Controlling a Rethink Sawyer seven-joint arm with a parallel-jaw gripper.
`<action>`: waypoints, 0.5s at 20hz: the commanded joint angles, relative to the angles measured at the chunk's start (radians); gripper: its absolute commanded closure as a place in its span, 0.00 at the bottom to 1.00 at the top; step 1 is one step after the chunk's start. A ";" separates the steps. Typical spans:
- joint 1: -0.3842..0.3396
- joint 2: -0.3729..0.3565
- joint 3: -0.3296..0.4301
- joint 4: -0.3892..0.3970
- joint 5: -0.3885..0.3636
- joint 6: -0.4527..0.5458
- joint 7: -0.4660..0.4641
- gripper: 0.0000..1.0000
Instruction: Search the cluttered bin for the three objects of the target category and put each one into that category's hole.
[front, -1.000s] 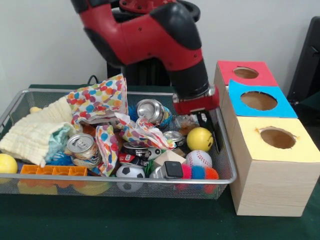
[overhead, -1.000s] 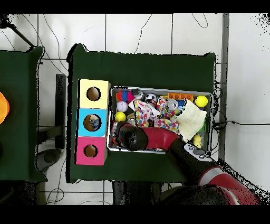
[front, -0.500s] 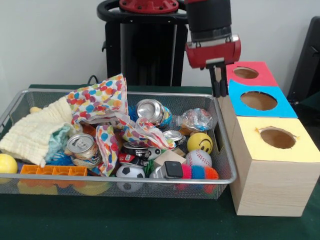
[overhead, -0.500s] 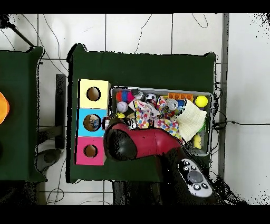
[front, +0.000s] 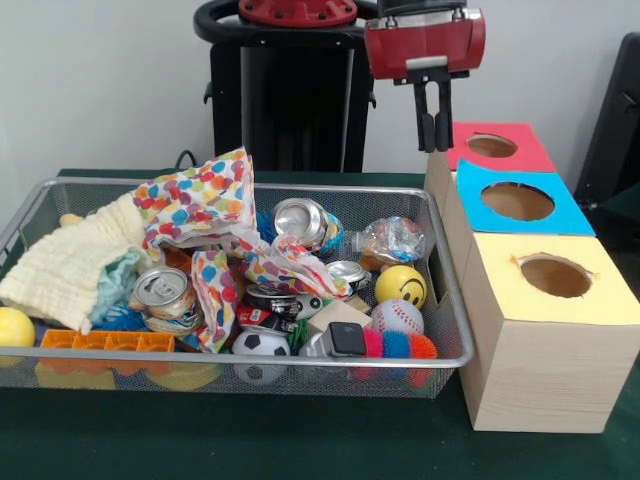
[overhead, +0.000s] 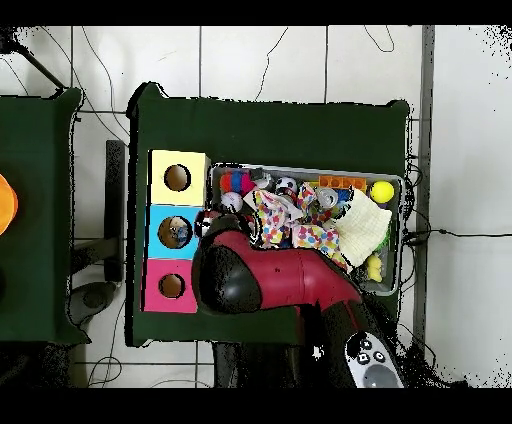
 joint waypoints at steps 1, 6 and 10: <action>0.006 -0.031 -0.048 0.084 0.047 0.053 0.167 1.00; 0.030 -0.016 -0.077 0.082 0.054 0.039 0.173 1.00; 0.055 0.040 -0.117 0.093 0.054 -0.011 0.199 1.00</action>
